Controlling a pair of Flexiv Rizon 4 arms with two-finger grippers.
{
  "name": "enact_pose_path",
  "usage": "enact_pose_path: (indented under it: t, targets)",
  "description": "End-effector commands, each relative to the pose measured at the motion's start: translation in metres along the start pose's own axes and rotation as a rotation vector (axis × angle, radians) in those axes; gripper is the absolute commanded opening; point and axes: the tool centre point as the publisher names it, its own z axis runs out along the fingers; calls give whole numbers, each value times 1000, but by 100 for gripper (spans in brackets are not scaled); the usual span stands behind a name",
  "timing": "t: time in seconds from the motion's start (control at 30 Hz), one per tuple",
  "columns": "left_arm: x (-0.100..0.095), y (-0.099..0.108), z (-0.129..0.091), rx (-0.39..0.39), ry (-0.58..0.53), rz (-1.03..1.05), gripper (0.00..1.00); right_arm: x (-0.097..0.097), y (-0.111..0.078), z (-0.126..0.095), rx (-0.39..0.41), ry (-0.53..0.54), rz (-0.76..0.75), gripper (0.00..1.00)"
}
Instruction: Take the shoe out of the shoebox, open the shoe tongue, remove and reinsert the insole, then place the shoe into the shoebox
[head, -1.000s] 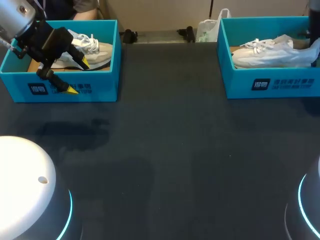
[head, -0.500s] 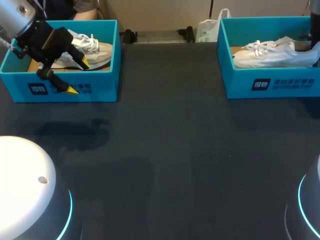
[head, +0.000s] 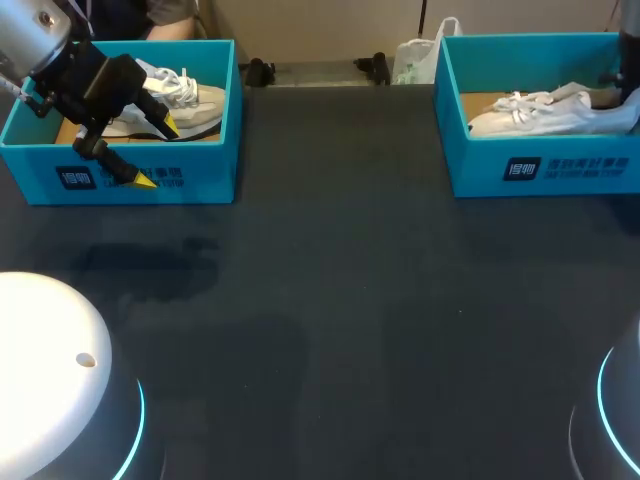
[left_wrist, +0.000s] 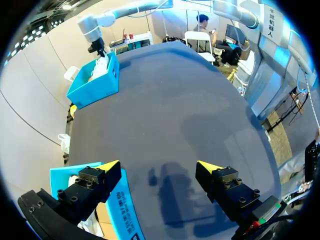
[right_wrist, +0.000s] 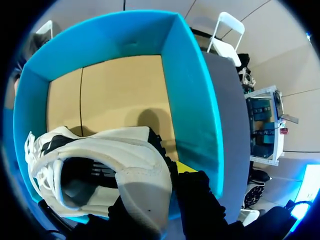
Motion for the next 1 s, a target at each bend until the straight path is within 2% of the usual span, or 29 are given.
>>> enact_pose_path:
  t: [0.03,0.4,0.67,0.83,1.0]
  targets:
    - [0,0,0,-3,0,0,100,-1,-12,5,-35,-3,-10,0]
    - [0,0,0,-3,0,0,100,14,-15,21,-25,2,-27,0]
    - [0,0,0,-3,0,0,100,13,-11,33,-17,-2,-21,0]
    - [0,0,0,-3,0,0,100,22,-8,39,-9,-12,-26,0]
    - [0,0,0,-3,0,0,100,17,-2,46,8,-18,-5,0]
